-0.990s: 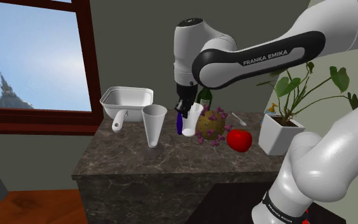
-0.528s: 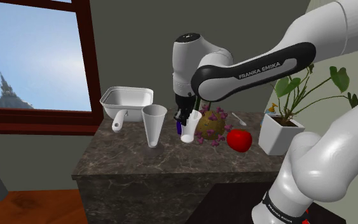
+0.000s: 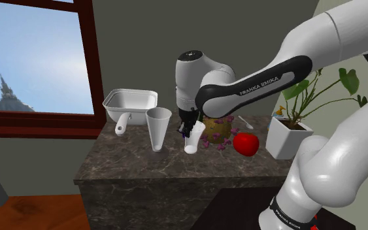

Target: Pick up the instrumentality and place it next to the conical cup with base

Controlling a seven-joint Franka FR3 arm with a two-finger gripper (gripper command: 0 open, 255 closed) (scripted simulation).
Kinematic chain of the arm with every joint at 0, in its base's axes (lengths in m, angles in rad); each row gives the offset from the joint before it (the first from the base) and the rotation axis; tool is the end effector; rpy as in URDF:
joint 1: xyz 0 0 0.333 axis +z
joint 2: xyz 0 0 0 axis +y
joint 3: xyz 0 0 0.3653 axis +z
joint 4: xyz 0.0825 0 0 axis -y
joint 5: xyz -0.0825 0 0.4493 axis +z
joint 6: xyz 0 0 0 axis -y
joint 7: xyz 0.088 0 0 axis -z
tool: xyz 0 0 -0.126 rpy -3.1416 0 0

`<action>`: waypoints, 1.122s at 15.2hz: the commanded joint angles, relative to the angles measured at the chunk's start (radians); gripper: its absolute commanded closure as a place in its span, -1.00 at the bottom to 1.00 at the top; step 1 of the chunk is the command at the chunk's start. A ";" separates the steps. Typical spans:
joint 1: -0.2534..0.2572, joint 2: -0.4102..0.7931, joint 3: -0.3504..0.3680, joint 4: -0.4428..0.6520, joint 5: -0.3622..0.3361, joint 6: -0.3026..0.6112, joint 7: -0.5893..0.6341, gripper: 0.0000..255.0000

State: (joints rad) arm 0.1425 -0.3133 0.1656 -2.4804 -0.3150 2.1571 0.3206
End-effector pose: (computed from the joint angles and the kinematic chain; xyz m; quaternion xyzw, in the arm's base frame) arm 0.4556 0.1261 0.3962 0.9848 0.0774 0.0387 0.1505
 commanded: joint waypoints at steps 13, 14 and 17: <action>-0.006 0.026 0.002 -0.034 -0.018 0.057 0.023 -1.00; -0.006 0.026 0.002 -0.034 -0.018 0.057 0.023 -1.00; 0.002 0.007 0.006 -0.017 -0.004 0.022 0.016 -1.00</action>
State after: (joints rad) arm 0.1410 -0.2975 0.1701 -2.5058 -0.3255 2.1963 0.3408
